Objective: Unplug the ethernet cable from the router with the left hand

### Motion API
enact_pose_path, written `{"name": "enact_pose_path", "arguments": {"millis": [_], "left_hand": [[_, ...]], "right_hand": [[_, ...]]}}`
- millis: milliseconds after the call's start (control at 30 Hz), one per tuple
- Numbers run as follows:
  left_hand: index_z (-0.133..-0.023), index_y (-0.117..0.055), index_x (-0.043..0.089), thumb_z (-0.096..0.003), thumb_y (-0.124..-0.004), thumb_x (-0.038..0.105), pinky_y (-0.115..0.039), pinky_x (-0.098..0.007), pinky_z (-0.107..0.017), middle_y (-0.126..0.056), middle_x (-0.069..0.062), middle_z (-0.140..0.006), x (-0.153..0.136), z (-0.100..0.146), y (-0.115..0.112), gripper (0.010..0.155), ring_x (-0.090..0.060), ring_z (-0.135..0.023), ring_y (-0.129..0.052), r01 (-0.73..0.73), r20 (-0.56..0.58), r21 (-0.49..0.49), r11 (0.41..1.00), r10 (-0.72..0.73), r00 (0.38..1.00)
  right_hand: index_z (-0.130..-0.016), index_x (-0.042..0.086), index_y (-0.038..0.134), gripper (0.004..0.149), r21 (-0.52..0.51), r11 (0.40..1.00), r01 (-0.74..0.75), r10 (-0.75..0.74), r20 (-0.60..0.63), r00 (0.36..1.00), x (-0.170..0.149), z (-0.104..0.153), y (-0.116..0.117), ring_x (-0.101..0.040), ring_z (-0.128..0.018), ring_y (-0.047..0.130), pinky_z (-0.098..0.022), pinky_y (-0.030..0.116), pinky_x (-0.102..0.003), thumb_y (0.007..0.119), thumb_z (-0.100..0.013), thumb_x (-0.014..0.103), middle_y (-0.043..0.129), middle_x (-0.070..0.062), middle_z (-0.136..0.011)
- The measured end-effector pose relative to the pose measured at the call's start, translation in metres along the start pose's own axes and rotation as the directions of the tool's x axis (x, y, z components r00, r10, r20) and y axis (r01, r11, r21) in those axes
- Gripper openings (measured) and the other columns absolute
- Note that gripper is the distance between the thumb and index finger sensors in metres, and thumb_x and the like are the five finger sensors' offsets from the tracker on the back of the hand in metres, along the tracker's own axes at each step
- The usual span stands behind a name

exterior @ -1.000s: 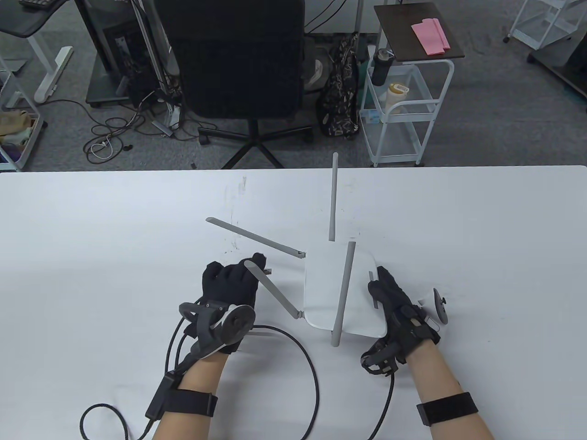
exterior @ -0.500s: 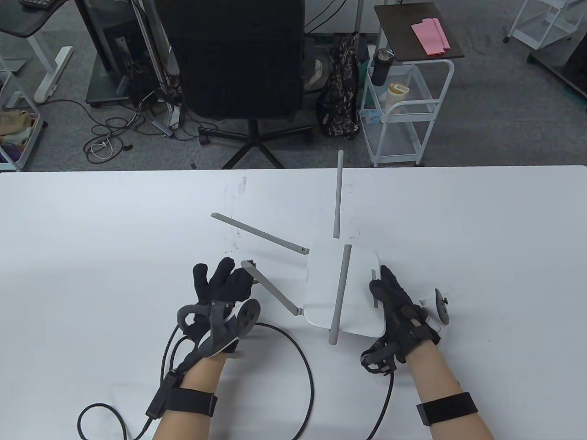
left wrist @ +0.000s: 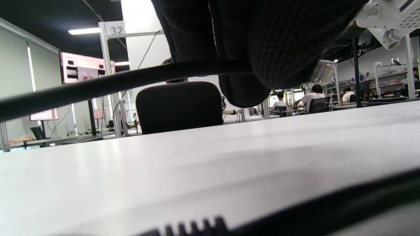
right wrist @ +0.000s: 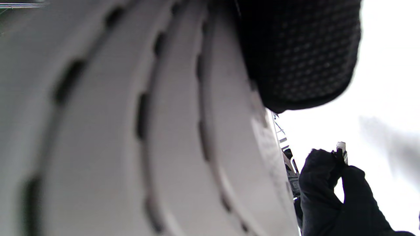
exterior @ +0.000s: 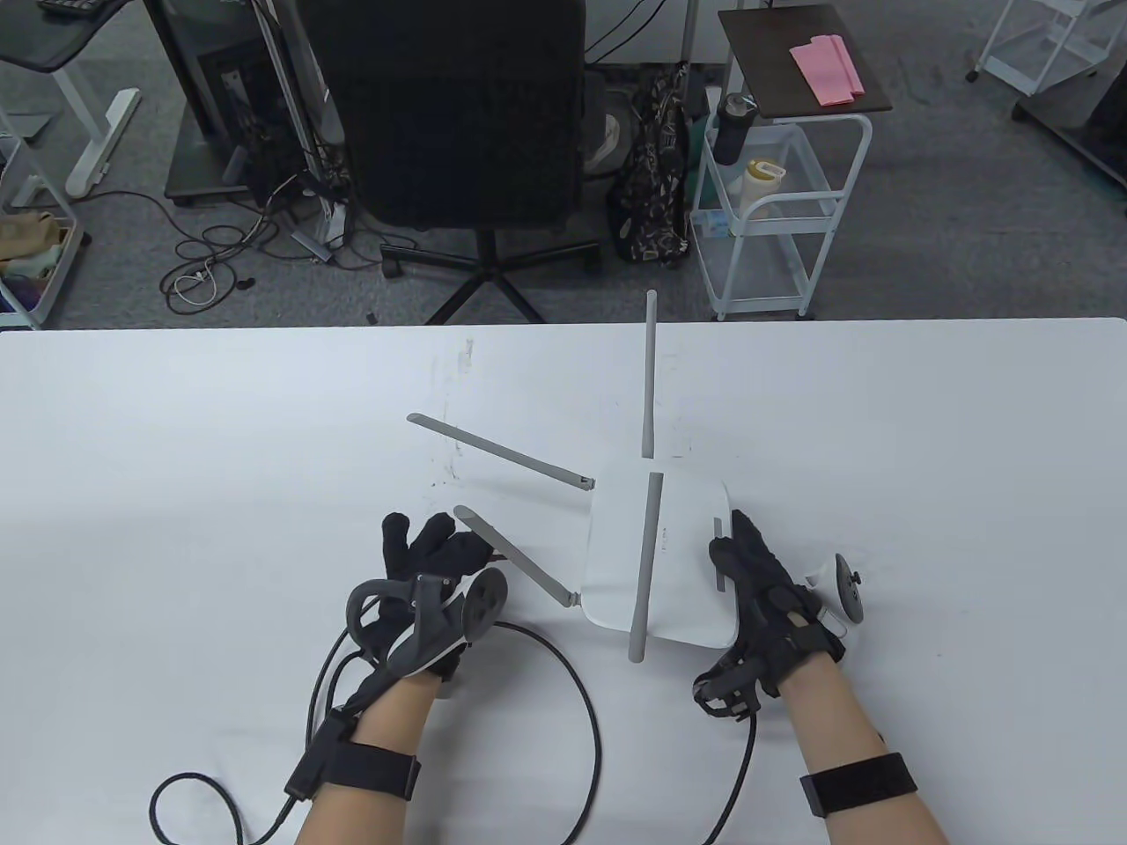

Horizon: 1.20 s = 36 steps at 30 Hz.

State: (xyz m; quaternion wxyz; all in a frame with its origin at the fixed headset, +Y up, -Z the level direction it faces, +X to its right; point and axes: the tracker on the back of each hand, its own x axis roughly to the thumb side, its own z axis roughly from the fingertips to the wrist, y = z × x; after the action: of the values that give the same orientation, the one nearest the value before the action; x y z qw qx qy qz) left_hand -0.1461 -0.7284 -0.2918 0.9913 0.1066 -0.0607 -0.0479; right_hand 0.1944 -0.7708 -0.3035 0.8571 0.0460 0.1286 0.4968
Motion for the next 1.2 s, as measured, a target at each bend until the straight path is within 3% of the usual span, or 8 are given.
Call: {"name": "enact_pose_path", "arguments": {"millis": [167, 533, 700, 933, 1200], "left_hand": [[-0.092, -0.081, 0.038, -0.0437, -0.090, 0.040, -0.031, -0.064, -0.076, -0.100, 0.012, -0.085, 0.000, 0.000, -0.004, 0.050, -0.018, -0.099, -0.086, -0.037, 0.021, -0.054, 0.998, 0.038, 0.999], [-0.104, -0.068, 0.034, -0.0433, -0.084, 0.053, -0.036, -0.067, -0.076, -0.088, 0.007, -0.099, -0.011, 0.005, 0.003, 0.066, -0.024, -0.100, -0.084, -0.089, -0.018, 0.028, 0.996, 0.090, 0.996], [-0.105, -0.067, 0.033, -0.0439, -0.083, 0.055, -0.038, -0.067, -0.076, -0.085, 0.005, -0.102, -0.017, 0.009, 0.006, 0.067, -0.025, -0.100, -0.083, -0.133, -0.018, 0.076, 0.988, 0.135, 0.991], [-0.102, -0.071, 0.034, -0.0439, -0.082, 0.056, -0.039, -0.067, -0.076, -0.086, 0.005, -0.102, -0.018, 0.010, 0.005, 0.063, -0.025, -0.100, -0.084, -0.135, -0.013, 0.063, 0.989, 0.136, 0.991], [-0.105, -0.066, 0.033, -0.0441, -0.081, 0.056, -0.039, -0.067, -0.076, -0.083, 0.004, -0.104, -0.021, 0.010, 0.003, 0.067, -0.025, -0.100, -0.083, -0.150, -0.020, 0.050, 0.987, 0.151, 0.988]], "right_hand": [[-0.100, -0.005, 0.000, 0.080, -0.006, 1.000, -0.019, 0.019, 0.001, 1.000, 0.000, 0.000, -0.001, -0.034, -0.053, 0.103, -0.030, 0.096, -0.033, 0.063, -0.064, 0.029, 0.049, -0.038, -0.093], [-0.104, -0.003, 0.007, 0.075, -0.043, 0.999, -0.032, 0.032, -0.011, 0.999, 0.003, 0.002, -0.005, -0.035, -0.058, 0.101, -0.034, 0.095, -0.036, 0.062, -0.064, 0.031, 0.049, -0.032, -0.100], [-0.106, 0.002, 0.009, 0.074, -0.088, 0.988, -0.124, 0.123, -0.020, 0.992, 0.010, 0.004, -0.009, -0.039, -0.060, 0.100, -0.035, 0.093, -0.041, 0.062, -0.063, 0.030, 0.049, -0.030, -0.102], [-0.106, 0.002, 0.008, 0.073, -0.162, 0.966, -0.203, 0.198, -0.047, 0.979, 0.012, 0.008, -0.014, -0.042, -0.062, 0.097, -0.038, 0.091, -0.046, 0.061, -0.063, 0.028, 0.046, -0.032, -0.101], [-0.105, 0.000, 0.007, 0.072, -0.150, 0.957, -0.249, 0.240, -0.079, 0.968, 0.010, 0.007, -0.013, -0.045, -0.063, 0.095, -0.039, 0.090, -0.047, 0.060, -0.062, 0.027, 0.044, -0.034, -0.101]]}}
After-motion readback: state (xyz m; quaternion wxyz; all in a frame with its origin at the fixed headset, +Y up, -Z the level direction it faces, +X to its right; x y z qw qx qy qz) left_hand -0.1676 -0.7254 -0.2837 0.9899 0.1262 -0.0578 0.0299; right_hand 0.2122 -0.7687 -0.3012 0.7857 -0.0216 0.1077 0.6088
